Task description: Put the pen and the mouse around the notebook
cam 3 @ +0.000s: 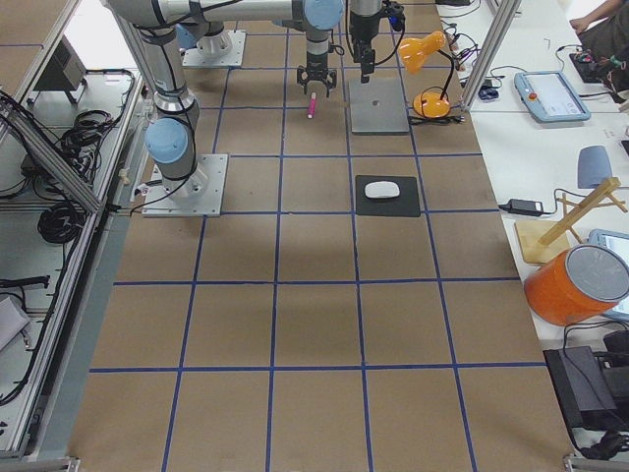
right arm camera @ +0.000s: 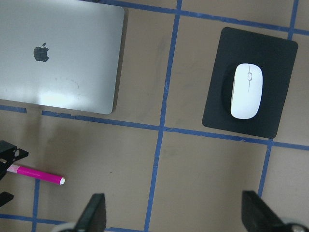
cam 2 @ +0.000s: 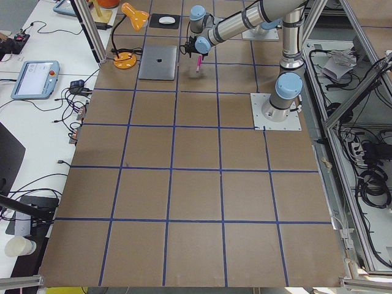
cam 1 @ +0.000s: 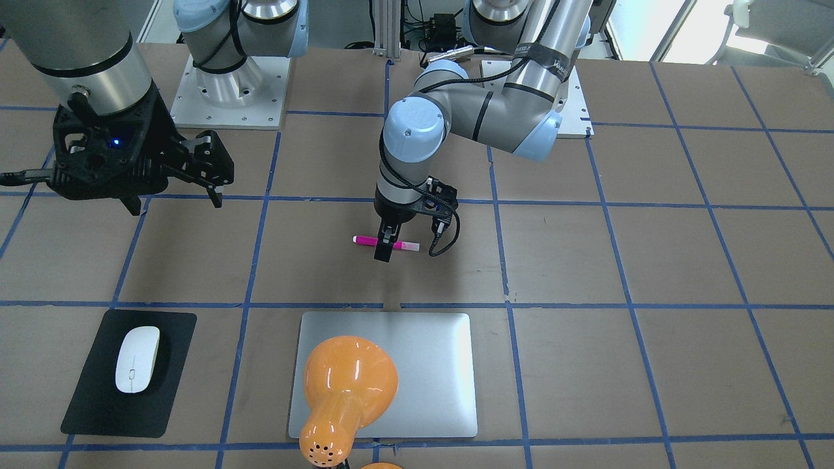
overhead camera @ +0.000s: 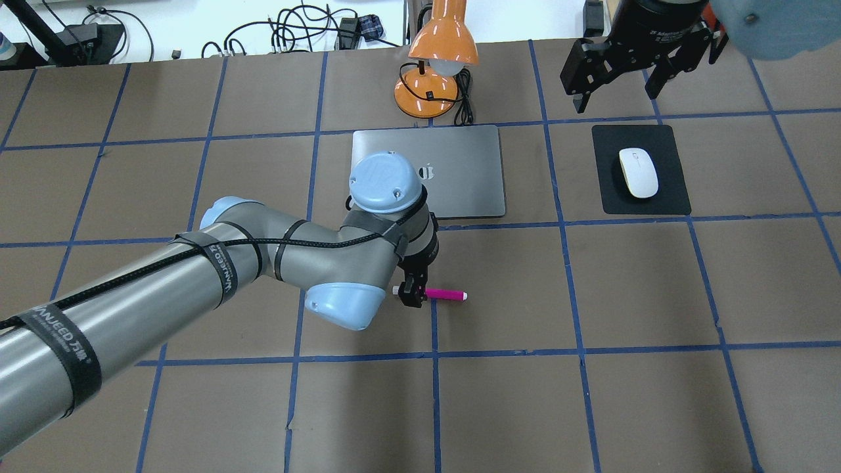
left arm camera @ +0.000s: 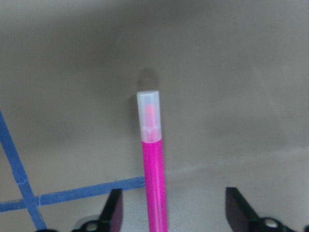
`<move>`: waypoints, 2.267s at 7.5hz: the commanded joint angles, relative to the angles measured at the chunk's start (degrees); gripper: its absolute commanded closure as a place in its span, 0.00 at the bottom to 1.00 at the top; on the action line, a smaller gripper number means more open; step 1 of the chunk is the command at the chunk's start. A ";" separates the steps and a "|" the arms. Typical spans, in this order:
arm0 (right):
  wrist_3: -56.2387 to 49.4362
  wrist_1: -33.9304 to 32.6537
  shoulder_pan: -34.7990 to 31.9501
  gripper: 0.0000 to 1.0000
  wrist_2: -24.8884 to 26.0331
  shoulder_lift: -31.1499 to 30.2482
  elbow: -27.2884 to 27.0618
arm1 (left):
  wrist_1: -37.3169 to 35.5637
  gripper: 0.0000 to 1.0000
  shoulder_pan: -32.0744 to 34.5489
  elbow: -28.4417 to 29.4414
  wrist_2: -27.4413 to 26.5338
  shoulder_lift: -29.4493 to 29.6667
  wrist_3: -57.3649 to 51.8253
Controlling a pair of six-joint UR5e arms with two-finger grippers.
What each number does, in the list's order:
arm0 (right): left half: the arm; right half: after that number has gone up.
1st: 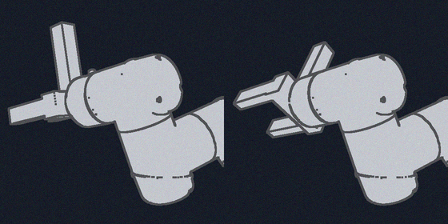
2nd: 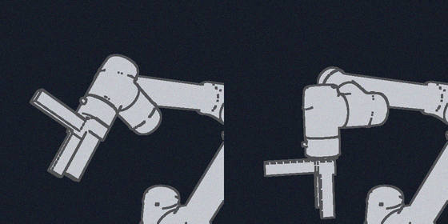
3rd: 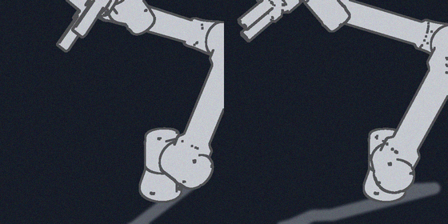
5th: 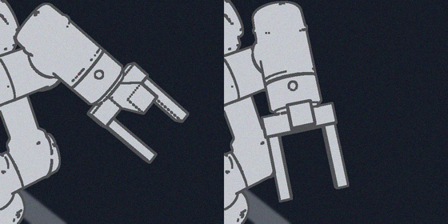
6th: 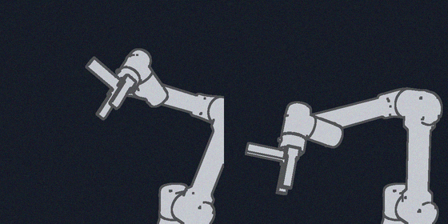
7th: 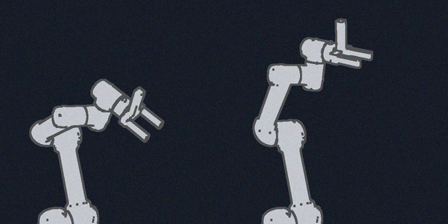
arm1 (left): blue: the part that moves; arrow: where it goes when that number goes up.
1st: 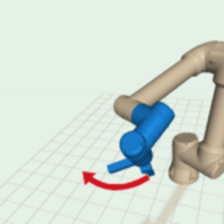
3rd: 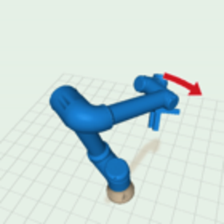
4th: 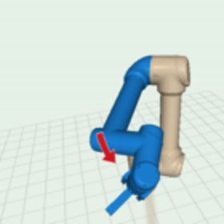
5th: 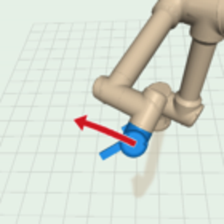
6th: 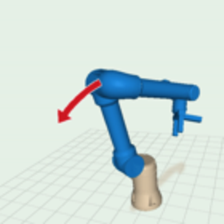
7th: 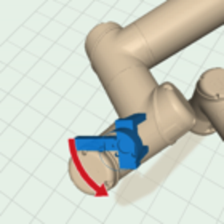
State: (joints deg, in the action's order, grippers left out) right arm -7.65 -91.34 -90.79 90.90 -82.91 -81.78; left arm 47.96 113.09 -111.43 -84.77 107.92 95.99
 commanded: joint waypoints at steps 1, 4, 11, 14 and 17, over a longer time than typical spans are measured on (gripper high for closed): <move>4.19 2.48 -0.09 0.00 -0.03 -0.23 -0.05 | 12.44 0.00 -1.20 0.42 -0.83 -7.95 -26.05; 5.71 2.31 -0.09 0.00 0.59 -0.32 0.04 | 39.58 0.09 -10.93 11.19 -0.39 -16.76 -63.08; 6.41 2.22 -0.09 0.00 -0.02 -0.23 -0.05 | 34.75 0.00 -24.49 15.89 -5.04 -20.82 -93.96; 6.42 2.31 -0.09 0.00 -0.20 -0.23 -0.14 | 34.75 0.00 -24.85 16.24 -4.52 -20.82 -93.80; 6.42 2.31 -0.09 0.00 -0.29 -0.14 -0.14 | 34.75 0.00 -24.93 16.51 -4.61 -20.91 -93.88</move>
State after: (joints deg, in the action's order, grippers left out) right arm -1.20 -88.98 -90.88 90.65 -83.15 -81.95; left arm 82.71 88.18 -95.01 -89.32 87.08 2.16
